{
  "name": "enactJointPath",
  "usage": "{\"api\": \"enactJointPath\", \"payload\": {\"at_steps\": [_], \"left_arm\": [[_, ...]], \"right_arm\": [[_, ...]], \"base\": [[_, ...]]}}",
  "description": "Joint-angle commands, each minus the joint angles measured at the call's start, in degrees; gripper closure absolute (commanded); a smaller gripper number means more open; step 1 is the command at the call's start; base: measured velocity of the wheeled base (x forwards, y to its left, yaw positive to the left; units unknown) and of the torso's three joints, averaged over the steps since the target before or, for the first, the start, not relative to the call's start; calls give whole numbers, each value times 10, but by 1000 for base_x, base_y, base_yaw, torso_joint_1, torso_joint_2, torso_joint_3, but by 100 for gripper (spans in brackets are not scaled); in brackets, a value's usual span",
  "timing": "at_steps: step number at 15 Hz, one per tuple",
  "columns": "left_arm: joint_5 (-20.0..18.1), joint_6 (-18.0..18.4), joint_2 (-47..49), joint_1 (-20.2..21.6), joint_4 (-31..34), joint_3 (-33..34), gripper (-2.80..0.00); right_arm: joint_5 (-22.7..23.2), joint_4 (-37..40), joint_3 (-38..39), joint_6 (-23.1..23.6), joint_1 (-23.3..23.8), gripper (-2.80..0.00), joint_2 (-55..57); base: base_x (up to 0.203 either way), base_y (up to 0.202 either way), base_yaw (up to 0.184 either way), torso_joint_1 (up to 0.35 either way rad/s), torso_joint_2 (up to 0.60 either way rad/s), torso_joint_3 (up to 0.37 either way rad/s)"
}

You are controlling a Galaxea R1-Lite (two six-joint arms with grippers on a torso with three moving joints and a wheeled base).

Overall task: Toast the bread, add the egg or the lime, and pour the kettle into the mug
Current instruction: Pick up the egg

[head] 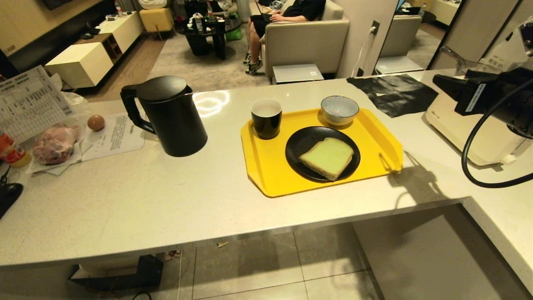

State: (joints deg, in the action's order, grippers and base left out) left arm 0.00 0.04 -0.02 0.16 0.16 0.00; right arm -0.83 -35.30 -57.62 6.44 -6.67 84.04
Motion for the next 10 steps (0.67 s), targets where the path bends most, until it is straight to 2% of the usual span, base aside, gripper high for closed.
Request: {"api": "enactJointPath", "payload": {"at_steps": [1,5,9,10], "left_arm": [[0,0,-1,-1,1,0,0],[0,1,0,0,0,0,0],[0,0,0,0,0,0,0],[0,0,0,0,1,0,0]], "right_arm": [[-3,-3,-3,9,1,0,-2],[-13,9,-24,-6,1,0,-4],[-108,146,-37,-9,1,0,-33],[-122,152,-41,-9,1,0,-44]], "base": [[0,0,0,0,0,0],[0,0,0,0,0,0],[0,0,0,0,0,0],[0,0,0,0,0,0]]}}
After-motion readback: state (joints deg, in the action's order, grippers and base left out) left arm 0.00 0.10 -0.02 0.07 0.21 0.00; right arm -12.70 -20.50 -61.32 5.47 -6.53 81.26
